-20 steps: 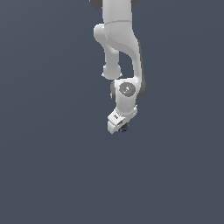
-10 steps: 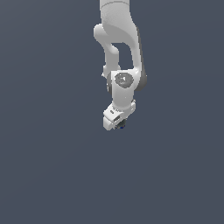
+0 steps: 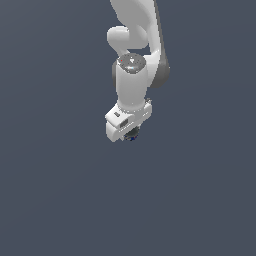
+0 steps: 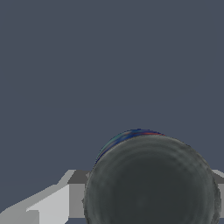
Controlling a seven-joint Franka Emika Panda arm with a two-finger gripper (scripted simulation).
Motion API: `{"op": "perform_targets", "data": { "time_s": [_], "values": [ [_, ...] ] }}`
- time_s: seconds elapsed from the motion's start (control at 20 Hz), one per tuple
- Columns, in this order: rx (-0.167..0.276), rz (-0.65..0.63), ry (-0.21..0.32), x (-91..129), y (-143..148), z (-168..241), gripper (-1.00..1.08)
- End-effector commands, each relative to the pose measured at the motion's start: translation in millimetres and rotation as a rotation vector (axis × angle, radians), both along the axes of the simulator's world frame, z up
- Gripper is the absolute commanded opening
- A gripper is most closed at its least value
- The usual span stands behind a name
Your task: Pick up the object and move it to a goal position.
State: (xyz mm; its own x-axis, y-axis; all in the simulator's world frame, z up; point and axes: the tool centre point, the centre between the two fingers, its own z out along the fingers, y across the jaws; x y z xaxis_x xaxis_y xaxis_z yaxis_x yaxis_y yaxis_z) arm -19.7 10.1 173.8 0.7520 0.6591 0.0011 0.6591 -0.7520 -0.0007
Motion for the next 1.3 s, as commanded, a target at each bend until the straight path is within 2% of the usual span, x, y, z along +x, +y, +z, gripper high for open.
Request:
{"op": "perform_targets", "data": {
  "time_s": [0.0,0.65,1.25],
  "values": [
    [0.001,0.001,0.000,6,-9,27,-1.00],
    [0.001,0.001,0.000,39,-52,153,-1.00],
    [0.000,0.000,0.000,63,-80,234,-1.00]
  ]
}}
